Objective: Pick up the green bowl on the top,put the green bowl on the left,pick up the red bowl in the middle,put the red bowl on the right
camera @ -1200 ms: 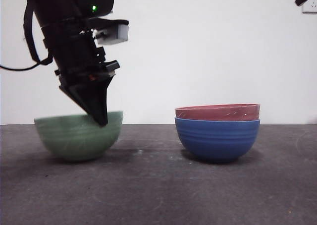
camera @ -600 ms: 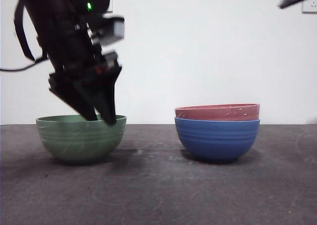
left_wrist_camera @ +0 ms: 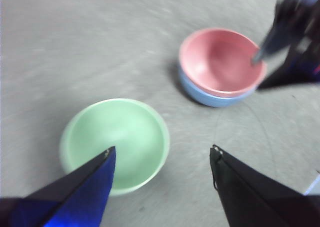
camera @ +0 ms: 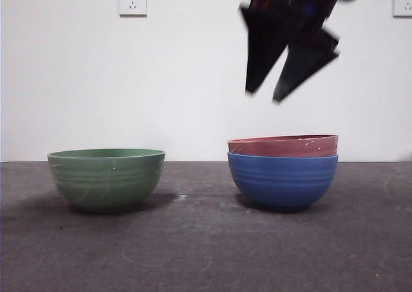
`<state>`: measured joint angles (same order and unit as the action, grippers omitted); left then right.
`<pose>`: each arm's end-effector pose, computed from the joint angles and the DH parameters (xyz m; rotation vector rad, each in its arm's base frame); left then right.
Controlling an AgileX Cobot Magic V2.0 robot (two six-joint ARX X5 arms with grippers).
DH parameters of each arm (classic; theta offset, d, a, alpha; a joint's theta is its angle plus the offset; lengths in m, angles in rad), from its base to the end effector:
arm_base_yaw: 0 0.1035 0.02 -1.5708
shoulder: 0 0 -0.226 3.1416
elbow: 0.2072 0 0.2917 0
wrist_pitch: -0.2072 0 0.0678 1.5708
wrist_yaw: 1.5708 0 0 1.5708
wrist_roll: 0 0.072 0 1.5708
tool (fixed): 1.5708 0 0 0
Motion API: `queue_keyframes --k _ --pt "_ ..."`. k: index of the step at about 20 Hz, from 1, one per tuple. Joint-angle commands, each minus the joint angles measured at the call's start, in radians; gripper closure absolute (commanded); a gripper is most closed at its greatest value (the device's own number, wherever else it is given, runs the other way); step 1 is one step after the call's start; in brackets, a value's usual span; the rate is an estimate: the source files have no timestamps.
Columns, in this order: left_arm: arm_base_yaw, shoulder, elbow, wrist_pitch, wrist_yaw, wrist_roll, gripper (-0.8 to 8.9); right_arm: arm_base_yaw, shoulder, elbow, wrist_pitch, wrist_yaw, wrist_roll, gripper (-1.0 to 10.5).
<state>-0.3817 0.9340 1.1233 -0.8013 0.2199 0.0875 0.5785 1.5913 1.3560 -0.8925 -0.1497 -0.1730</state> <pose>0.2426 -0.1143 0.3185 0.1324 0.5934 -0.6094 0.3088 0.2145 0.1957 -0.3927 1.0693 0.7463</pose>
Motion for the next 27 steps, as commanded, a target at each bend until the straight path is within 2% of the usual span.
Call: queue_keyframes --k 1,3,6,10,13,16,18,27 --pt "0.037 -0.052 -0.004 -0.029 -0.003 -0.009 4.94 0.001 0.079 0.000 0.026 0.044 -0.012 6.7" --pt "0.053 -0.079 -0.004 -0.050 -0.006 -0.008 4.94 -0.002 0.124 0.000 0.052 0.052 -0.013 6.7" --pt "0.063 -0.085 -0.004 -0.079 -0.008 -0.005 4.94 -0.003 0.153 0.000 0.063 0.051 -0.021 7.7" --pt "0.063 -0.084 -0.004 -0.084 -0.008 -0.005 4.94 -0.003 0.158 0.000 0.057 0.047 -0.020 7.7" --pt "0.063 -0.084 -0.004 -0.084 -0.008 -0.005 4.94 -0.008 0.158 -0.001 0.027 0.045 -0.020 8.5" --pt "0.063 -0.084 -0.004 -0.084 -0.008 -0.005 4.95 -0.009 0.158 -0.001 0.027 0.047 -0.019 8.6" --pt "0.063 -0.084 -0.004 -0.084 -0.008 -0.005 4.95 -0.009 0.158 -0.001 0.027 0.047 -0.019 9.6" --pt "0.063 -0.084 -0.004 -0.082 -0.008 -0.005 4.95 -0.008 0.066 0.032 0.036 0.054 -0.030 9.6"
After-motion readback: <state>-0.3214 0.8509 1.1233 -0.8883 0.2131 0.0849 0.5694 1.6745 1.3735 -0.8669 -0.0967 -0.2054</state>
